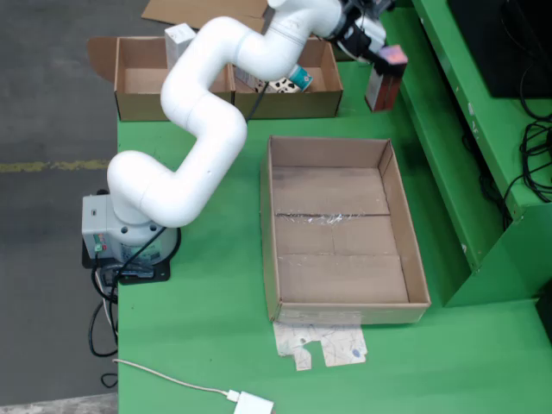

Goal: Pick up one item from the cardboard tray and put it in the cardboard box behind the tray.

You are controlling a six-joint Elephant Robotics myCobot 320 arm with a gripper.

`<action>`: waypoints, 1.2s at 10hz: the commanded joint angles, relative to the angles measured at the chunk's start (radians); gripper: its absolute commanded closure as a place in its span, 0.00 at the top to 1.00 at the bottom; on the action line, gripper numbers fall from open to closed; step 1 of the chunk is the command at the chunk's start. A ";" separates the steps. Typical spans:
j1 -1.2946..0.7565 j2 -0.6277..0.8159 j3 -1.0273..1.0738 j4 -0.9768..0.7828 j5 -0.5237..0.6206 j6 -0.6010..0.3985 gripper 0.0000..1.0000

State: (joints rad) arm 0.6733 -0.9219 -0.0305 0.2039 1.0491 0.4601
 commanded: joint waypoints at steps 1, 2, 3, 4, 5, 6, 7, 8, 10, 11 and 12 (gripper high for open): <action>0.199 -0.074 0.031 0.308 -0.096 -0.113 0.00; 0.314 -0.103 0.031 0.308 -0.096 -0.219 0.00; 0.475 -0.091 0.031 0.307 -0.096 -0.266 0.00; 0.475 -0.091 0.031 0.307 -0.096 -0.267 0.00; 0.518 -0.016 0.031 0.076 0.008 -0.214 0.00; 0.571 0.073 0.031 -0.217 0.124 -0.145 0.00; 0.571 0.073 0.031 -0.217 0.124 -0.145 0.00; 0.629 0.130 0.031 -0.425 0.191 -0.104 0.00; 0.629 0.130 0.031 -0.425 0.191 -0.104 0.00; 0.669 0.165 0.031 -0.572 0.225 -0.063 0.00; 0.669 0.165 0.031 -0.572 0.225 -0.063 0.00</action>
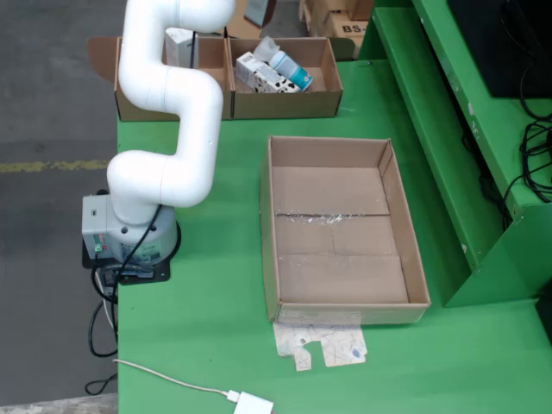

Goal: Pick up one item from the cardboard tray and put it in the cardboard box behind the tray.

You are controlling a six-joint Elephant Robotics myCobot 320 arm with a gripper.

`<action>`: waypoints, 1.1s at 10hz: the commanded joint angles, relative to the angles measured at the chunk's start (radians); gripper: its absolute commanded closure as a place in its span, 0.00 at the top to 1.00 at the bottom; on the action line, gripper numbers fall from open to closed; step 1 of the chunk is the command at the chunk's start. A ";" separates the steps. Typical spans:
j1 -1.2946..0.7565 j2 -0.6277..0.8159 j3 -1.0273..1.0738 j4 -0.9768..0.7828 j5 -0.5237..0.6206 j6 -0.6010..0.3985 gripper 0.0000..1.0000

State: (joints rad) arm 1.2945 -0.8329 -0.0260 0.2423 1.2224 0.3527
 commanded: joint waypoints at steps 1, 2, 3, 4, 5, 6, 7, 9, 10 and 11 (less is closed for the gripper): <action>0.053 0.064 0.026 -0.620 0.051 0.069 0.00; 0.053 0.064 0.026 -0.620 0.051 0.069 0.00; 0.031 0.035 0.026 -0.588 0.048 0.068 0.00; -0.007 -0.020 0.026 -0.513 0.044 0.054 0.00; -0.034 -0.057 0.026 -0.463 0.041 0.044 0.00; -0.062 -0.103 0.026 -0.412 0.045 0.032 0.00; -0.099 -0.165 0.026 -0.354 0.057 0.019 0.00; -0.116 -0.192 0.026 -0.332 0.066 0.014 0.00; -0.128 -0.225 0.026 -0.286 0.068 0.004 0.00; -0.128 -0.225 0.026 -0.286 0.068 0.004 0.00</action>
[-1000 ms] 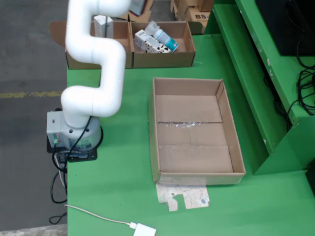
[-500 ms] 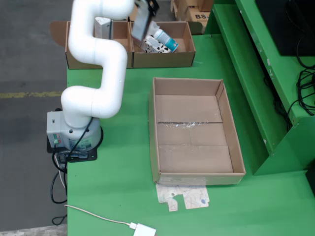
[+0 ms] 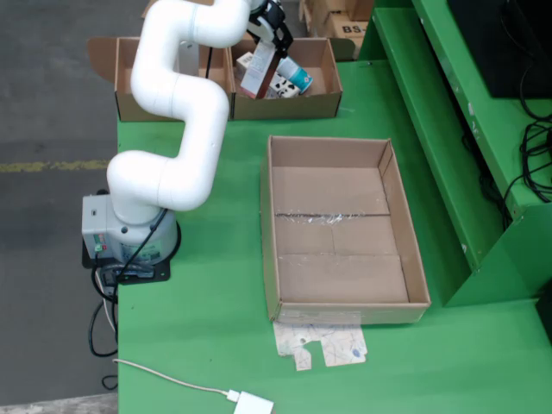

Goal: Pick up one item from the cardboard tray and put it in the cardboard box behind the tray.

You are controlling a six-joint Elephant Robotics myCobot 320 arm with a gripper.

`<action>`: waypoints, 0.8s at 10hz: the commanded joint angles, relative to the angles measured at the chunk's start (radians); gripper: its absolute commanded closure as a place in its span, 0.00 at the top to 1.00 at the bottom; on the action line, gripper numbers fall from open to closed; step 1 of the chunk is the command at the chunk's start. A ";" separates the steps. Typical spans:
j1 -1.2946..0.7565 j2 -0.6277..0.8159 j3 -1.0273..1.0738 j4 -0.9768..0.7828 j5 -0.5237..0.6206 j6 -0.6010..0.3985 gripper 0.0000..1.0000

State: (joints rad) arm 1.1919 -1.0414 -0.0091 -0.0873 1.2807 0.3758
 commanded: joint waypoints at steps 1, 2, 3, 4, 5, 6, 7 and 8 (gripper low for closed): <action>-0.024 -0.090 0.009 0.222 -0.050 -0.067 0.00; -0.024 -0.090 0.009 0.222 -0.050 -0.067 0.00; -0.024 -0.090 0.009 0.222 -0.050 -0.067 0.00; 0.063 -0.187 0.009 0.588 -0.311 -0.194 0.00; 0.063 -0.187 0.009 0.588 -0.311 -0.194 0.00; 0.120 -0.160 0.009 0.599 -0.327 -0.182 0.00; 0.154 -0.161 0.009 0.599 -0.328 -0.139 0.00; 0.154 -0.161 0.009 0.599 -0.328 -0.206 0.00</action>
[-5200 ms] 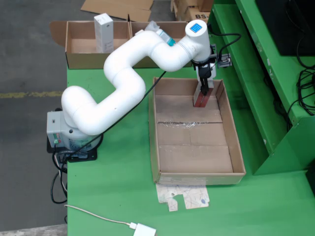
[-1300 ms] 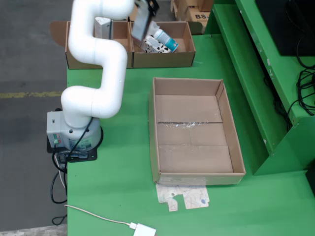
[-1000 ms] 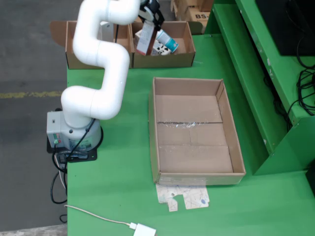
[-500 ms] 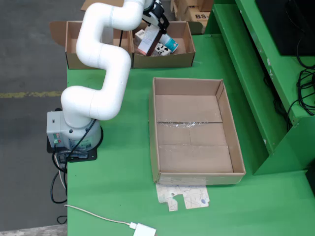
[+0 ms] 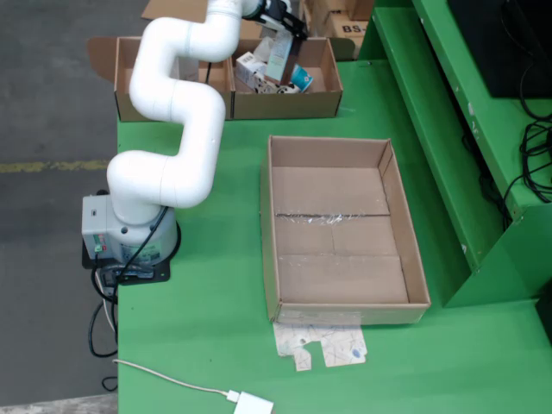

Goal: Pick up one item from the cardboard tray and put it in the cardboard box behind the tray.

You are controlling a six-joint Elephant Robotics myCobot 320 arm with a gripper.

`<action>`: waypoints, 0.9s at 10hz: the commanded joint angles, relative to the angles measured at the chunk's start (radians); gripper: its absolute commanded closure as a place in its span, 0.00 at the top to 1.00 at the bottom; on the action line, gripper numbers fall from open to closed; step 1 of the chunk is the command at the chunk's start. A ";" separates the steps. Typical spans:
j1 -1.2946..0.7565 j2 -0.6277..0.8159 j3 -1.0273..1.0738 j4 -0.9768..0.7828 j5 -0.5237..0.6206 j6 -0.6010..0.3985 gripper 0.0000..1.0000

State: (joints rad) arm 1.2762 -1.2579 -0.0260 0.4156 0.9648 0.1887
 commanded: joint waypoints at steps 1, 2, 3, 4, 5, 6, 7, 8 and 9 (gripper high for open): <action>0.070 0.055 0.026 0.096 -0.012 0.008 0.00; 0.070 0.055 0.026 0.096 -0.012 0.018 0.00; 0.070 0.055 0.026 0.096 -0.012 0.009 0.00; 0.070 0.055 0.026 0.096 -0.012 0.010 0.00; 0.070 0.055 0.026 0.096 -0.012 0.011 0.00; 0.070 0.055 0.026 0.096 -0.012 0.007 0.00; 0.070 0.055 0.026 0.096 -0.012 0.008 0.00; 0.070 0.055 0.026 0.096 -0.012 0.009 0.00; 0.070 0.055 0.026 0.096 -0.012 0.007 0.00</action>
State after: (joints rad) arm 1.3406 -1.2579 -0.0276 0.4969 0.9632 0.2009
